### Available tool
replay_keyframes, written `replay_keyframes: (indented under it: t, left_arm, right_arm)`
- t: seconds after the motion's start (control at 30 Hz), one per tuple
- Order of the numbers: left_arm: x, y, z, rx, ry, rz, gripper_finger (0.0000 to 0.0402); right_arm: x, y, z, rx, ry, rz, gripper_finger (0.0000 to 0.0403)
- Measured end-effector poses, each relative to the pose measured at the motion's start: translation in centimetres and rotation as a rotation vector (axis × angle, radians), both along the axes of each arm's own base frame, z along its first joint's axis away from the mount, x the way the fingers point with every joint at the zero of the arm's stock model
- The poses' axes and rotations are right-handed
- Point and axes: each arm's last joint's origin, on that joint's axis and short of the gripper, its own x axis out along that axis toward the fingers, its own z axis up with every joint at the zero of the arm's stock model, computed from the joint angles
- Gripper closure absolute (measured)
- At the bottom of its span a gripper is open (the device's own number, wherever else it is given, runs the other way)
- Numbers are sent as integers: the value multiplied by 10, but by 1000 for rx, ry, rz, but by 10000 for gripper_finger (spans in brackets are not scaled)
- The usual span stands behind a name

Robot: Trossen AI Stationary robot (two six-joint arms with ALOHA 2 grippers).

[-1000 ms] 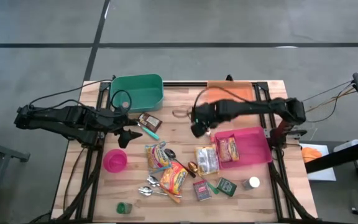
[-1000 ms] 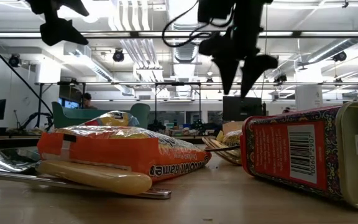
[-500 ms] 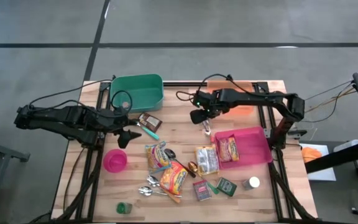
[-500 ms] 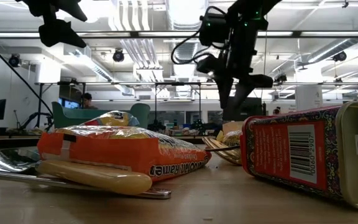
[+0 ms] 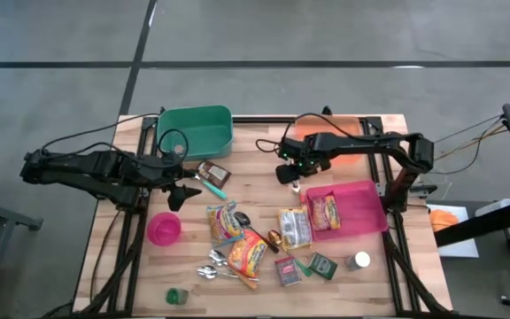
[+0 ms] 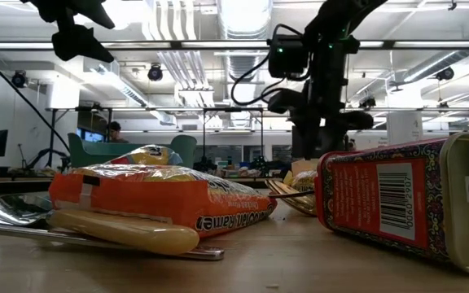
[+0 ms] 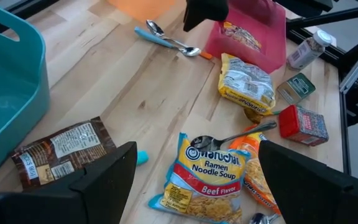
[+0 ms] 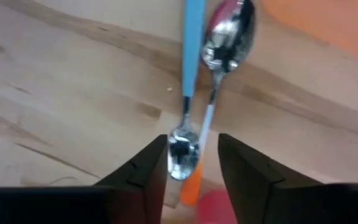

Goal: Pick & Place Food Item
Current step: Put the orange spoon into the orange bin

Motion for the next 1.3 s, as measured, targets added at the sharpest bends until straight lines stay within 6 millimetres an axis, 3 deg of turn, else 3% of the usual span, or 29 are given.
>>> replay_keyframes:
  t: [0.2, 0.57, 0.8, 1.03, 1.13, 1.3]
  left_arm:
    - [0, 0, 0, 0, 0, 0, 65]
    - [0, 0, 0, 0, 0, 0, 64]
    - [0, 0, 0, -1, -3, 0, 65]
    - [0, -1, 0, -18, 3, -4, 65]
    - [-1, -1, -1, -24, 10, -1, 65]
    - [-2, -1, -2, -32, 28, -2, 65]
  right_arm:
    - [-1, -1, -7, -18, -10, -55, 215]
    - [-9, -1, -22, -66, 28, -110, 212]
    - [7, 0, -47, -69, 100, -82, 212]
    - [21, -3, -47, -127, 155, -51, 212]
    - [24, -3, -48, -126, 178, -41, 225]
    - [24, -3, -50, -126, 194, -2, 278]
